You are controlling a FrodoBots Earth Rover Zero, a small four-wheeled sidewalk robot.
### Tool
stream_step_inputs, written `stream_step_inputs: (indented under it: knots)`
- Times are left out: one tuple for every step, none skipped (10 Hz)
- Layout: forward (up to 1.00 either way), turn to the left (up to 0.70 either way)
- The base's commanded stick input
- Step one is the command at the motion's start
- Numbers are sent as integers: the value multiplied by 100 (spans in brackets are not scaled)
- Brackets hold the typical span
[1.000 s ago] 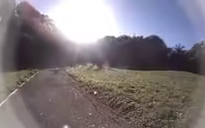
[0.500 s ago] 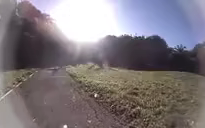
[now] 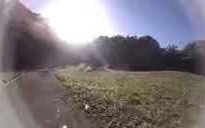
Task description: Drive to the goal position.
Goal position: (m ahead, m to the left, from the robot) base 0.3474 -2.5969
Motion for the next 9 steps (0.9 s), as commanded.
stream_step_inputs:
  knots:
    - [100, -39]
    - [100, -39]
    - [100, -39]
    - [100, -39]
    - [100, -39]
    - [100, -39]
    - [100, -35]
    - [100, 1]
    - [100, 1]
